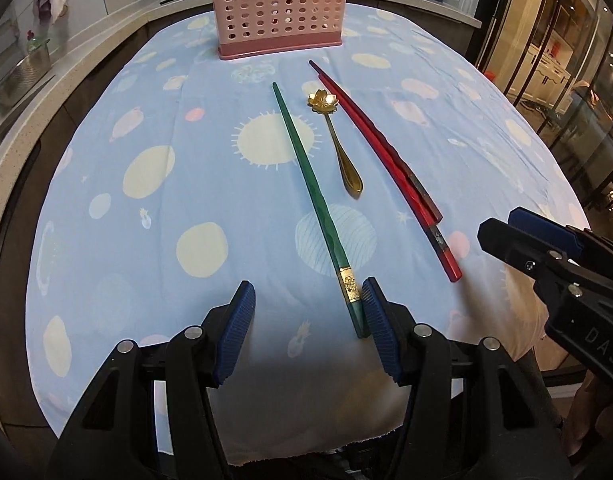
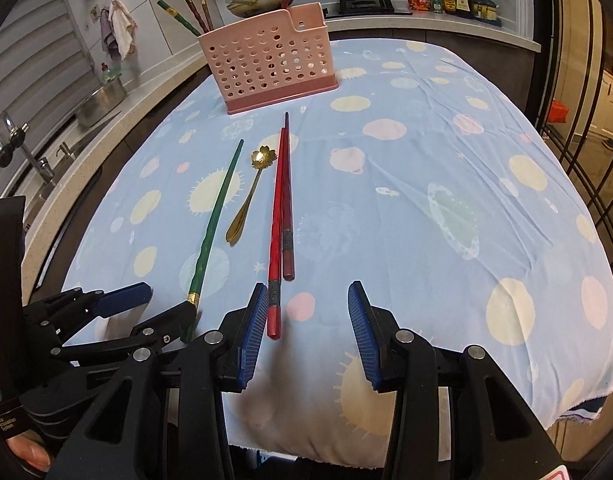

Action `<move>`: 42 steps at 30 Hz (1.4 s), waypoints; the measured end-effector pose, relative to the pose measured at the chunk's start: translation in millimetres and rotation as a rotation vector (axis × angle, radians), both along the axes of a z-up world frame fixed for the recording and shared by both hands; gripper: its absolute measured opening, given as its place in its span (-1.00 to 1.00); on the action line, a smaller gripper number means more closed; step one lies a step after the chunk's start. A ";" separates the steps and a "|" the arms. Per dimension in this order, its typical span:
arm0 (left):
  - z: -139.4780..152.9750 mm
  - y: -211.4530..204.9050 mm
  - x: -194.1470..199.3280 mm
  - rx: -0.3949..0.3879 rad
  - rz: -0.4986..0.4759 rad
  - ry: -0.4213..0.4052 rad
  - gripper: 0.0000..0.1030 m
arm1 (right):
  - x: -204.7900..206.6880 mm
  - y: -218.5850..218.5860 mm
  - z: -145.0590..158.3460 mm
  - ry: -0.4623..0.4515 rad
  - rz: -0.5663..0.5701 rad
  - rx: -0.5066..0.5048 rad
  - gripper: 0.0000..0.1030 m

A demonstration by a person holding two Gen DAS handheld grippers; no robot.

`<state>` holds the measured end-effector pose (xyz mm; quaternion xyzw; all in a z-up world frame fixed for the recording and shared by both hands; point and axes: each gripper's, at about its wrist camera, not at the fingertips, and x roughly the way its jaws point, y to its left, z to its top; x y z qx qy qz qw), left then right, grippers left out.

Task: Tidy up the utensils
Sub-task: 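Grasp the other green chopstick with the left tool while the right grasps a red chopstick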

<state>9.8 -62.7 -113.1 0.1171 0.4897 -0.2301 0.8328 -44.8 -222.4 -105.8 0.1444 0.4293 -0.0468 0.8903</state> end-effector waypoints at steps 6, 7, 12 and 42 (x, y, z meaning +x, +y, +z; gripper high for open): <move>-3.6 0.0 4.5 0.008 0.003 -0.008 -0.05 | 8.9 -0.2 -5.3 0.012 0.000 -0.003 -0.20; -3.4 0.7 5.6 0.006 0.006 -0.009 -0.10 | 10.1 -0.4 -6.5 0.014 0.001 -0.003 -0.20; -3.3 2.9 11.0 0.001 0.012 -0.011 -0.23 | 22.1 1.0 -13.3 0.027 0.010 -0.017 -0.21; -3.0 3.8 17.5 -0.004 0.015 -0.018 -0.45 | 51.1 2.5 -23.7 0.031 0.034 -0.092 -0.85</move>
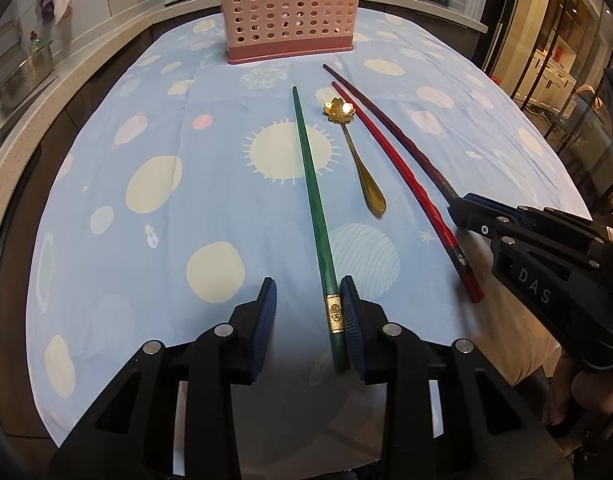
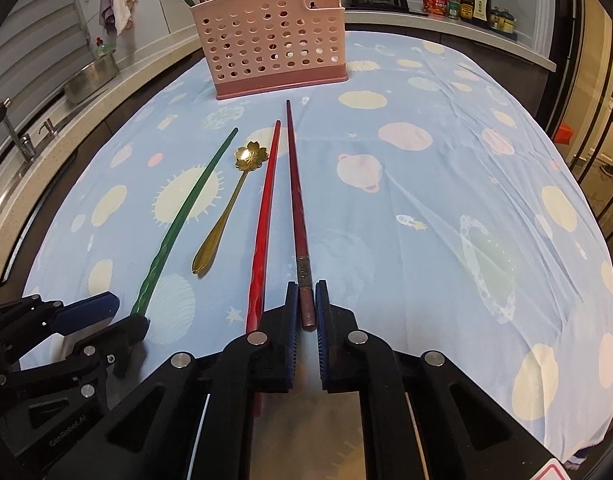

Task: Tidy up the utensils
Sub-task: 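Grasp the other green chopstick with the left tool while the right grasps a red chopstick, then lift and carry both chopsticks up over the pink holder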

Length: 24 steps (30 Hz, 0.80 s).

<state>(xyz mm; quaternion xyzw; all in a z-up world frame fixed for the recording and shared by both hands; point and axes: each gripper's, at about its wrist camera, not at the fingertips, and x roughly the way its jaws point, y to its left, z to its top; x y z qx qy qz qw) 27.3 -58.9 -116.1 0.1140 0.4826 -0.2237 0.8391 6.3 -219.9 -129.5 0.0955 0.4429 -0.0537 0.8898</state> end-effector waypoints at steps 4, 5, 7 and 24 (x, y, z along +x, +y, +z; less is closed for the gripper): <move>1.4 6.9 4.4 -0.026 0.007 0.024 -0.86 | -6.4 0.0 4.1 -0.009 -0.001 0.010 -0.86; 1.7 8.6 5.1 -0.034 0.008 0.032 -0.86 | -8.9 -0.1 6.3 -0.014 -0.001 0.012 -0.86; 2.4 11.1 4.2 -0.041 0.010 0.037 -0.86 | -13.4 -0.3 12.2 -0.026 -0.002 0.010 -0.86; 80.6 32.8 3.3 -0.174 0.052 -0.058 -0.86 | -39.5 -12.3 107.2 -0.227 -0.016 0.034 -0.86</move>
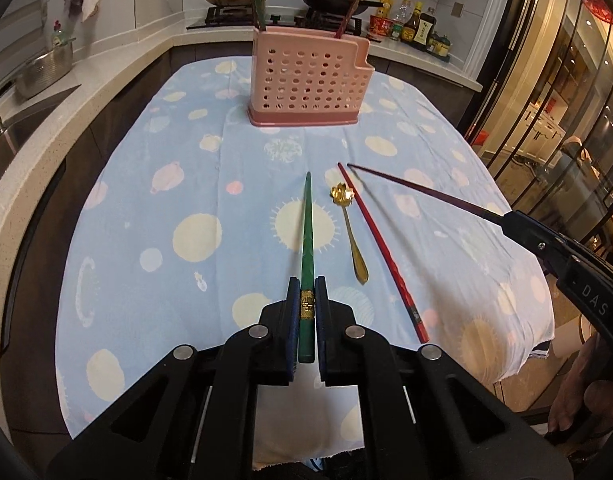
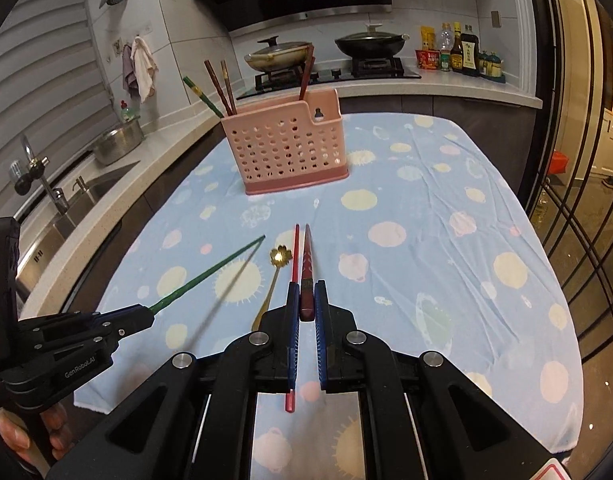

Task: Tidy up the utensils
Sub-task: 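Lift and carry both chopsticks up over the pink holder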

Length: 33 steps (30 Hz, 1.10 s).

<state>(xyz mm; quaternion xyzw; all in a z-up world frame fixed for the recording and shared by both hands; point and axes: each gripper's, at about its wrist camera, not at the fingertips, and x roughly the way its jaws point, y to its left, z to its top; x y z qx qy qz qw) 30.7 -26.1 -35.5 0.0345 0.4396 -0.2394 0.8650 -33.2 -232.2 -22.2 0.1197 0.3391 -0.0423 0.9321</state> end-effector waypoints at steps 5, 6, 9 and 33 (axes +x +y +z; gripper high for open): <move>27.8 -3.0 11.6 -0.025 0.008 -0.058 -0.86 | 9.1 -8.1 29.5 -0.062 -0.004 0.001 -0.86; 33.6 -3.8 15.6 -0.030 0.011 -0.072 -0.86 | 11.6 -9.4 35.0 -0.074 -0.004 -0.003 -0.86; 52.6 -7.3 26.5 -0.044 0.018 -0.119 -0.86 | 18.0 -10.7 50.6 -0.108 -0.005 -0.022 -0.86; 196.2 -45.2 115.7 -0.157 0.046 -0.413 -0.86 | 99.7 -40.9 158.8 -0.337 0.011 -0.005 -0.86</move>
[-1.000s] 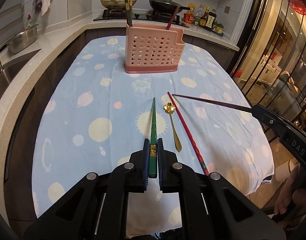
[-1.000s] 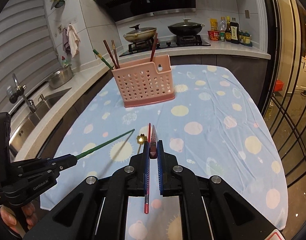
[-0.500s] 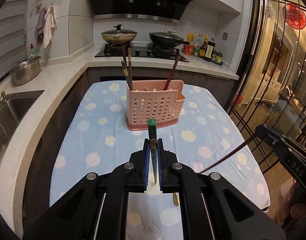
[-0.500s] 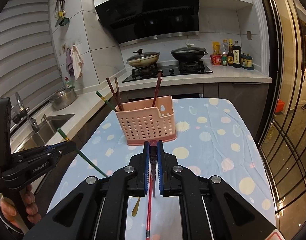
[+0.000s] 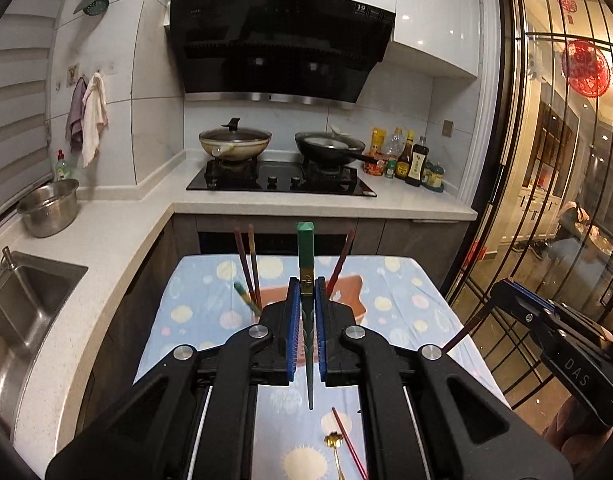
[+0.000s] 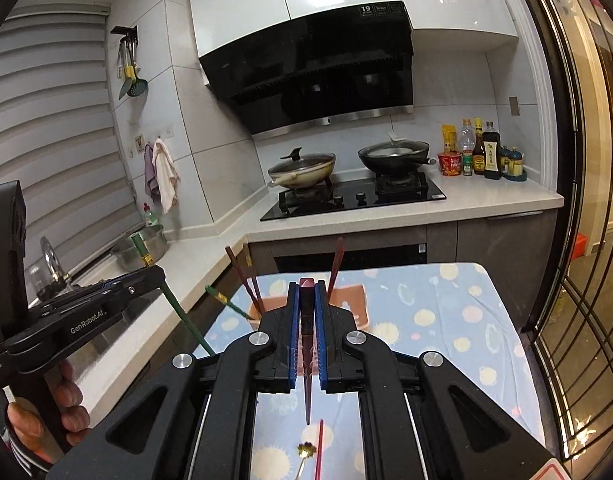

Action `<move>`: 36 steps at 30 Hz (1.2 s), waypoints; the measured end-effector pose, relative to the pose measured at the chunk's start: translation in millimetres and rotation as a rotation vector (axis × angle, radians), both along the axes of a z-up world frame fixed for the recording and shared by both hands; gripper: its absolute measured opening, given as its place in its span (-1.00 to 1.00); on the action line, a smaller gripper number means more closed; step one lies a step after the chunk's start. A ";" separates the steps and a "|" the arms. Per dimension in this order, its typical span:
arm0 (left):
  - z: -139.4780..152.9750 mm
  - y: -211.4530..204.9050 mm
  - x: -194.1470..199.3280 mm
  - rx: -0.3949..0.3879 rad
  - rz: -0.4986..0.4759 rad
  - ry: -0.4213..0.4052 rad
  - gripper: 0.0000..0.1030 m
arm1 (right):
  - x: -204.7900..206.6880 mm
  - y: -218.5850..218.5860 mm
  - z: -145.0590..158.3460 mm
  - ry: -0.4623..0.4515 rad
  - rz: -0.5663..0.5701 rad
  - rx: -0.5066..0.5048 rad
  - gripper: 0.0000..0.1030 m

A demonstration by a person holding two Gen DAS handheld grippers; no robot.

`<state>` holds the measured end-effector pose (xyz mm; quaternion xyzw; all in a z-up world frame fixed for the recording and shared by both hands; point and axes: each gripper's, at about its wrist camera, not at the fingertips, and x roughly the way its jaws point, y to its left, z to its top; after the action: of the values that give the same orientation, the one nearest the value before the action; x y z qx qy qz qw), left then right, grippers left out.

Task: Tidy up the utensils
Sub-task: 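Lift and carry both chopsticks up over the pink holder, then open both tools to drop the chopsticks into the pink holder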

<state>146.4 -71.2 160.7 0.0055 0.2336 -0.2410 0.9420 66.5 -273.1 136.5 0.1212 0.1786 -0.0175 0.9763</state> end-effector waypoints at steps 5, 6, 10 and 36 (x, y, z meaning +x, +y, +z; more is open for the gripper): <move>31.1 -10.1 28.4 -0.024 0.011 -0.061 -0.86 | 35.3 -5.8 33.2 -0.065 -0.011 -0.011 -0.86; 35.4 -12.4 34.8 -0.026 0.013 -0.069 -0.86 | 43.2 -7.6 38.7 -0.076 -0.009 -0.004 -0.86; 43.0 -21.0 58.1 -0.021 0.022 -0.089 -0.86 | 72.8 -12.5 53.2 -0.108 -0.014 0.012 -0.86; -36.5 -40.1 129.5 0.051 0.036 0.068 -0.60 | 168.2 -9.9 -39.0 0.105 -0.003 0.034 -0.50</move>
<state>276.0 -111.4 124.2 0.0173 0.2714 -0.2179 0.9373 234.7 -283.0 97.5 0.1368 0.2295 -0.0225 0.9634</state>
